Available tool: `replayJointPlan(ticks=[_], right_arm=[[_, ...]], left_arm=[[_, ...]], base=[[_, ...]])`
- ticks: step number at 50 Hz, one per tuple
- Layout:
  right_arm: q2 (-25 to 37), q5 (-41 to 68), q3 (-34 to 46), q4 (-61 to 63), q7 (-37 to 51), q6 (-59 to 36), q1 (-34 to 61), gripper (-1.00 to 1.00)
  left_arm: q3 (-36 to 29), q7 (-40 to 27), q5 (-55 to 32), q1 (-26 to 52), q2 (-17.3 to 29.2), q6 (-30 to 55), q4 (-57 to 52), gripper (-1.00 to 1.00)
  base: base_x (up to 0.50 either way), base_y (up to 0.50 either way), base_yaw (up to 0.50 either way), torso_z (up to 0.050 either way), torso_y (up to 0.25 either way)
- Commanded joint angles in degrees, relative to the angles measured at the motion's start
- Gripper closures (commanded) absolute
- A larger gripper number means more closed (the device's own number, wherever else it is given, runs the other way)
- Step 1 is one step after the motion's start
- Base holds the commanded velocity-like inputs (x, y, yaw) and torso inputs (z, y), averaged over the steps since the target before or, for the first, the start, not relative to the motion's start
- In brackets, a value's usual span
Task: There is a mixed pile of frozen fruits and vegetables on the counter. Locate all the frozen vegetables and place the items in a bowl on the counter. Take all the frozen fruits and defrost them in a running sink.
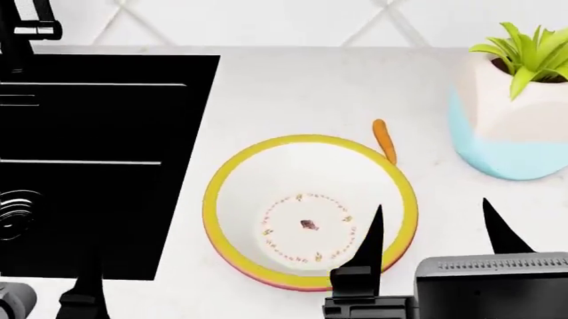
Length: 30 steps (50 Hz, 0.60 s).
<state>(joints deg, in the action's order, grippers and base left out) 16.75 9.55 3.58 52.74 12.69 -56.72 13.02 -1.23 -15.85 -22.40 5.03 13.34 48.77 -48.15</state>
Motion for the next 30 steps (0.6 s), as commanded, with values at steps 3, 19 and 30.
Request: replayJointPlan(ticks=[3, 19, 30], right_arm=[[0.4, 0.5, -0.2, -0.8, -0.2, 0.7, -0.1, -1.00], [0.3, 2.0, -0.1, 1.1, -0.2, -3.0, 1.2, -1.00], [0.3, 2.8, 0.9, 1.3, 0.0, -5.3, 3.1, -1.00]], left_arm=[[0.4, -0.4, -0.6, -0.8, 0.5, -0.4, -0.5, -1.00], [-0.9, -1.3, -0.5, 0.9, 0.2, -0.3, 0.9, -1.00], [1.1, -1.0, -2.0, -0.9, 1.2, -0.9, -0.4, -1.00]], base=[[0.50, -0.05, 0.00, 0.000, 0.000], [0.50, -0.05, 0.00, 0.000, 0.001], [0.50, -0.05, 0.00, 0.000, 0.001]])
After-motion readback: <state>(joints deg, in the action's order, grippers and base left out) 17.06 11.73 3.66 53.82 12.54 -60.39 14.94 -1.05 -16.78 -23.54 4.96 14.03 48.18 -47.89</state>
